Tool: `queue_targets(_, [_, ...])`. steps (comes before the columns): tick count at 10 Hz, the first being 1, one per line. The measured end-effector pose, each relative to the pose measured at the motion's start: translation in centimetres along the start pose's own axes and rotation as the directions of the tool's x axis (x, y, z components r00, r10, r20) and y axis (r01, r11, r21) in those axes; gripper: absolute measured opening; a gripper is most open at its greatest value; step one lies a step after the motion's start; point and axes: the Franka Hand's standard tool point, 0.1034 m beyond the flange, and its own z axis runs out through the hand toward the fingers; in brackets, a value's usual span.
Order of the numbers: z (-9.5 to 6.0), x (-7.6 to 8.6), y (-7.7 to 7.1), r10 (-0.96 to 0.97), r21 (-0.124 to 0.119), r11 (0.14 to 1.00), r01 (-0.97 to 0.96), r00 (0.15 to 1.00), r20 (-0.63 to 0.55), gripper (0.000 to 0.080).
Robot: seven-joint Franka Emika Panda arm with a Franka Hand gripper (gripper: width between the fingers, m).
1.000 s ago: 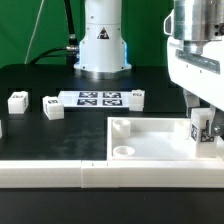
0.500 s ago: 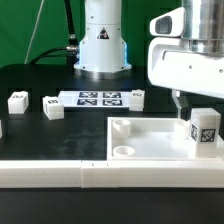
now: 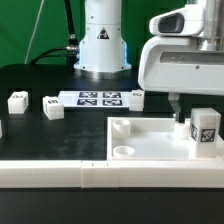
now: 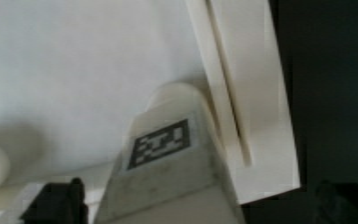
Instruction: Assemble one leg
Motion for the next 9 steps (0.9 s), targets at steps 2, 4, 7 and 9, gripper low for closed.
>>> queue_targets(2, [0.03, 0.12, 0.40, -0.149, -0.001, 0.989, 0.149, 0.989, 0.001, 0.0649])
queue_targets(4, [0.09, 0.13, 0.58, -0.170, -0.002, 0.985, 0.170, 0.985, 0.001, 0.0546])
queue_targets(7, [0.15, 0.10, 0.58, -0.156, -0.001, 0.988, 0.156, 0.988, 0.002, 0.0291])
queue_targets(9, [0.17, 0.10, 0.61, -0.121, -0.001, 0.993, 0.121, 0.993, 0.002, 0.0291])
